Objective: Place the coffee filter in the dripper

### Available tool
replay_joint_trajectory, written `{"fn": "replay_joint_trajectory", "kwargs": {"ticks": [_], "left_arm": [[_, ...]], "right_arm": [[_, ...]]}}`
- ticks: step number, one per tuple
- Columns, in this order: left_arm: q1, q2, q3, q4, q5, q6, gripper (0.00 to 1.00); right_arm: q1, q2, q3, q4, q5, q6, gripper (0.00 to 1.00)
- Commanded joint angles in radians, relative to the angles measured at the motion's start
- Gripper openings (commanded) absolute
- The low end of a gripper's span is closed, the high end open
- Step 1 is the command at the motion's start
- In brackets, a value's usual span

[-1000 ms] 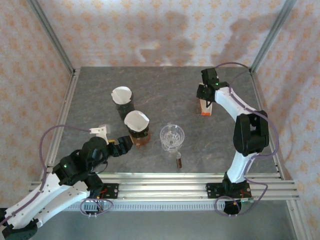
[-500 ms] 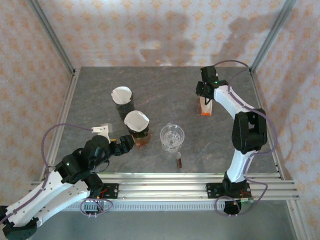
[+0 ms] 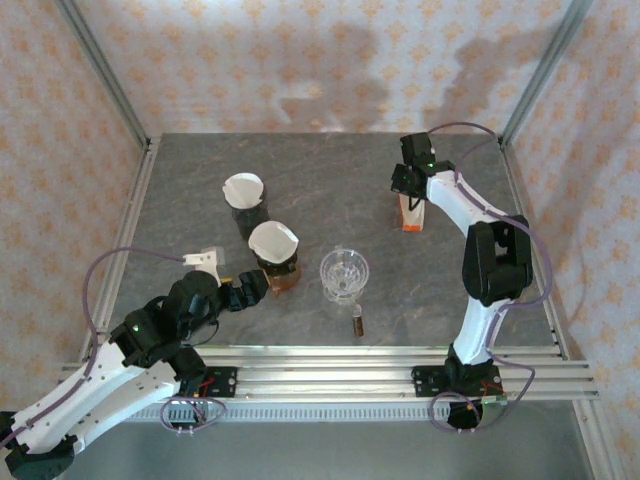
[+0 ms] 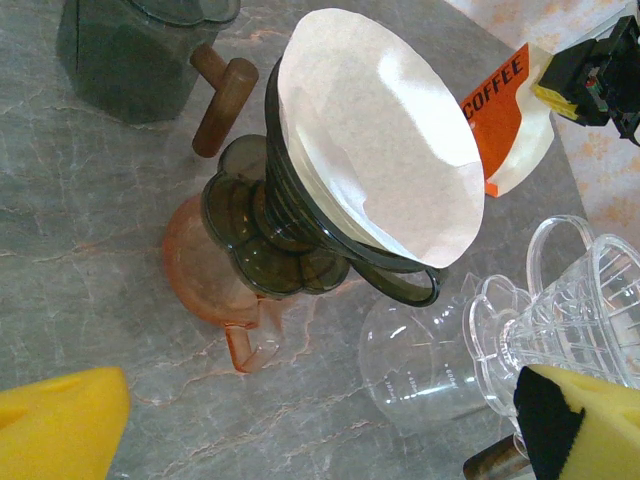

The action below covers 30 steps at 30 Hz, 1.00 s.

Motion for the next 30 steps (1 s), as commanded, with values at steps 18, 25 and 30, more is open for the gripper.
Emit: {"fn": "replay_joint_trajectory", "kwargs": {"ticks": [18,25,30], "left_arm": [[0.007,-0.011,-0.019,0.023,-0.029,0.001,1.0],[0.008,-0.035,-0.008,0.007,-0.031,0.003,1.0],[0.008,-0.042,0.025,-0.023,-0.039,0.017,1.0]], "right_arm": [[0.017,-0.279,-0.085,-0.058,0.023,-0.005,0.0],[0.067,-0.556,-0.181,-0.136,-0.019,-0.007,0.0],[0.17,-0.747,-0.178,-0.298,-0.146,-0.027,0.0]]}}
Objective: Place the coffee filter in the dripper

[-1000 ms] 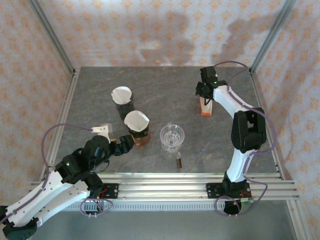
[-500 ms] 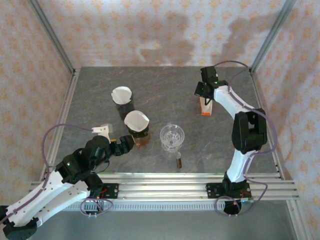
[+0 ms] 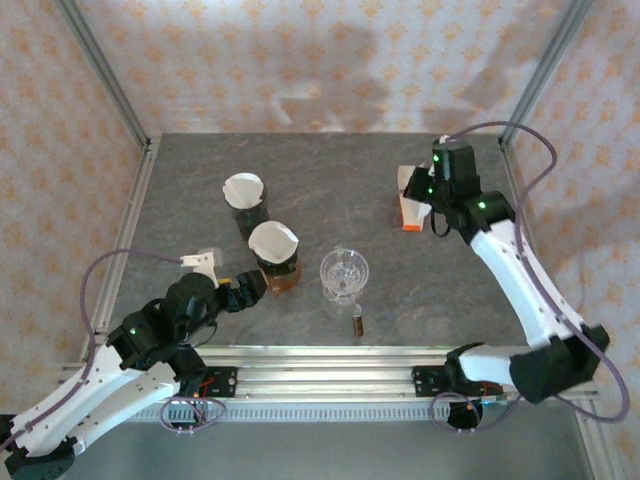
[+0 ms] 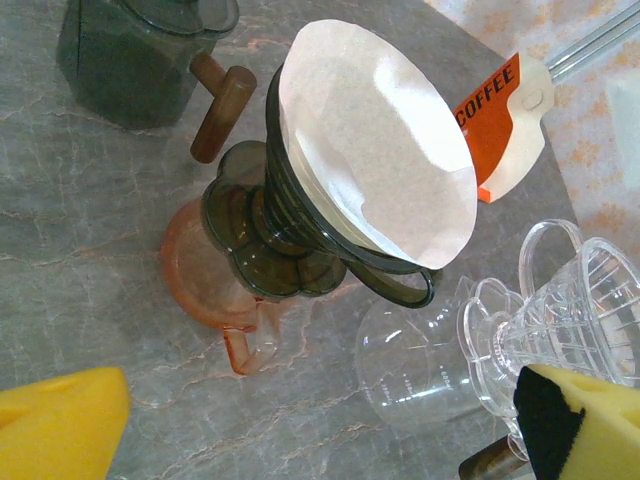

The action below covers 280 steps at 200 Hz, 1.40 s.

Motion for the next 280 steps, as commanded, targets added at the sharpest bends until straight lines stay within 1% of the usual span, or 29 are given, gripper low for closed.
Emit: {"fn": "replay_joint_trajectory", "kwargs": {"ticks": [1,30,53,83,104,153,172,217,249,280], "left_arm": [[0.008,-0.012,0.036,-0.025,-0.035,0.02,1.0],[0.007,-0.012,0.056,-0.028,-0.043,0.028,1.0],[0.007,-0.003,0.071,-0.026,-0.044,0.031,1.0],[0.007,0.01,0.083,-0.028,-0.038,0.029,1.0],[0.007,0.019,0.088,-0.031,-0.034,0.028,1.0],[0.007,0.028,0.094,-0.024,-0.017,0.027,1.0],[0.008,0.041,0.098,-0.015,-0.001,0.031,1.0],[0.007,0.119,0.136,-0.006,0.042,0.06,1.0],[0.007,0.148,0.135,0.039,0.093,0.063,1.0],[0.007,0.166,0.134,0.05,0.113,0.063,1.0]], "right_arm": [[0.07,-0.117,-0.004,-0.166,-0.102,-0.019,0.0],[0.186,-0.225,0.02,-0.305,-0.169,0.003,0.0],[0.254,-0.289,0.021,-0.352,-0.224,0.057,0.0],[0.318,-0.319,0.015,-0.37,-0.282,0.13,0.0],[0.356,-0.308,0.022,-0.386,-0.26,0.147,0.0],[0.417,-0.246,0.02,-0.371,-0.242,0.175,0.0],[0.44,-0.208,0.045,-0.385,-0.213,0.182,0.0],[0.499,-0.038,0.19,-0.506,-0.1,0.185,0.0],[0.523,0.075,0.227,-0.504,-0.097,0.186,0.0],[0.527,0.156,0.228,-0.475,-0.092,0.17,0.0]]}}
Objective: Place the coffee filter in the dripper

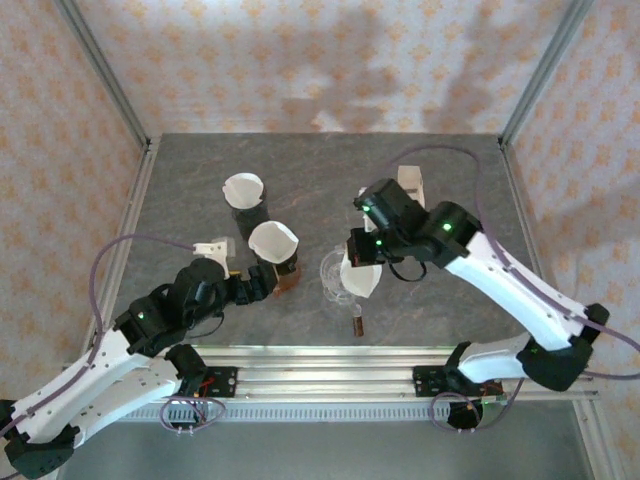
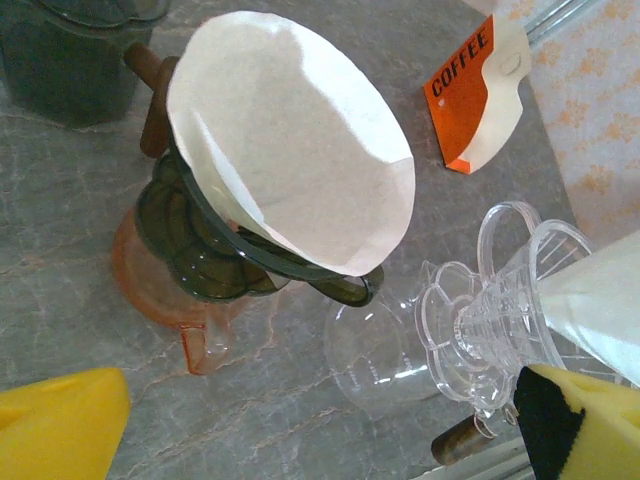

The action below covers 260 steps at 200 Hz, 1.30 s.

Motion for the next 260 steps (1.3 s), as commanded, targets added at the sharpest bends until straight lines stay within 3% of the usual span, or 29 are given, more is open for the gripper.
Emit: {"fn": "replay_joint_trajectory", "kwargs": {"ticks": [1,85,125,155,206,260], "left_arm": [[0.007,0.009,0.026,0.035,0.035,0.021,1.0],[0.007,0.058,0.032,0.081,0.1,0.018,1.0],[0.006,0.105,0.079,0.079,0.139,0.035,0.98],[-0.036,0.17,0.16,0.057,0.129,0.058,0.87],[-0.198,0.364,0.303,0.001,0.008,0.086,0.75],[-0.271,0.485,0.385,-0.028,-0.061,0.089,0.58]], "right_arm": [[0.008,0.046,0.023,-0.013,0.044,-0.006,0.0],[0.057,0.161,-0.022,0.036,0.064,-0.023,0.0],[0.057,0.112,-0.002,0.054,0.098,-0.037,0.35],[0.057,0.037,-0.023,0.071,0.142,-0.038,0.51],[0.057,-0.123,-0.119,0.08,0.291,-0.068,0.56],[0.052,-0.117,-0.206,0.135,0.23,-0.095,0.47]]}}
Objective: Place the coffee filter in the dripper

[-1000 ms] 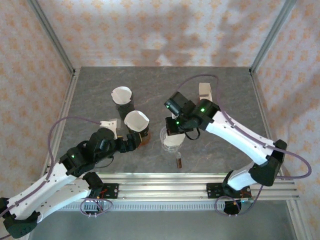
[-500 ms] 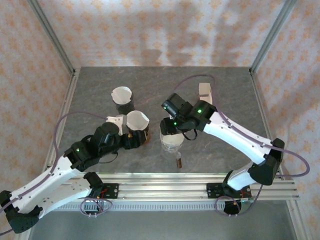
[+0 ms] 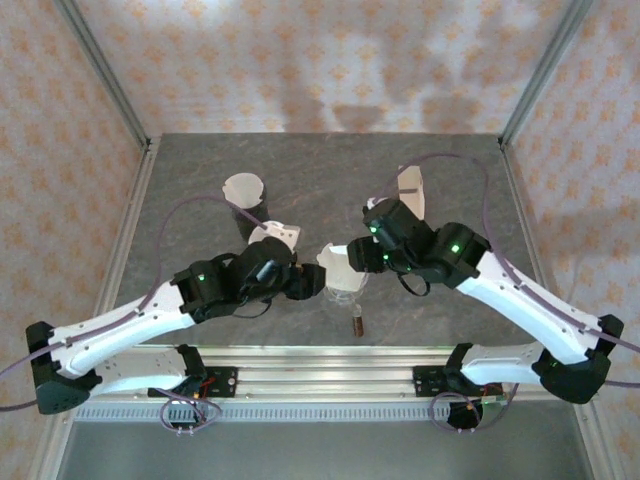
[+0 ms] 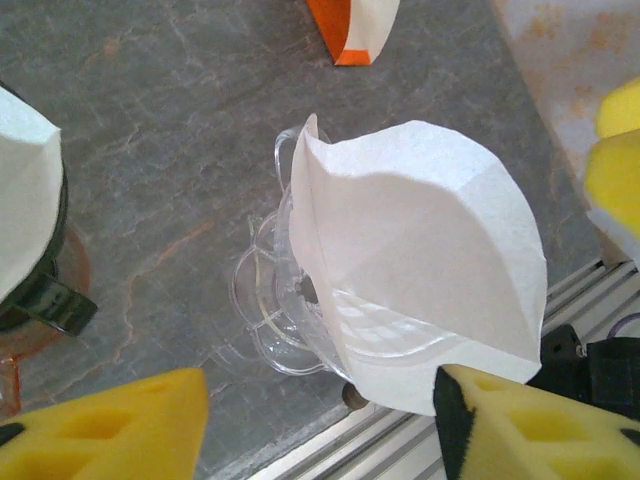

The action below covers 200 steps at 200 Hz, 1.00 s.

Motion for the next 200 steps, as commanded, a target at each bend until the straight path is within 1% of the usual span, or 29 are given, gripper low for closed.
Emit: {"fn": "replay_joint_trajectory", "kwargs": {"ticks": [1,29,52,72,100,122,152,184,200], "left_arm": [[-0.022,0.022,0.053,-0.049,-0.075,0.013,0.58],[-0.027,0.03,0.057,-0.051,-0.089,0.002,0.55],[-0.027,0.031,0.049,-0.047,-0.093,-0.005,0.54],[-0.026,0.034,0.042,-0.04,-0.097,-0.008,0.54],[-0.026,0.043,0.042,-0.034,-0.098,-0.01,0.55],[-0.027,0.048,0.035,-0.018,-0.098,-0.018,0.58],[-0.027,0.064,0.026,-0.001,-0.094,-0.03,0.59],[-0.025,0.085,0.026,0.006,-0.089,-0.037,0.6],[-0.026,0.097,0.028,0.004,-0.092,-0.041,0.58]], "right_arm": [[-0.002,0.017,-0.029,0.036,0.005,-0.028,0.47],[-0.006,0.052,-0.026,0.035,0.007,-0.054,0.39],[-0.012,0.067,-0.036,0.033,0.011,-0.061,0.35],[-0.013,0.075,-0.04,0.028,0.018,-0.064,0.23],[-0.01,0.094,-0.026,0.008,0.017,-0.074,0.0],[0.003,0.106,-0.016,-0.014,0.066,-0.075,0.0],[0.011,0.121,-0.012,-0.035,0.105,-0.078,0.0],[0.023,0.136,-0.01,-0.052,0.14,-0.087,0.0],[0.026,0.141,-0.008,-0.054,0.147,-0.088,0.0]]}}
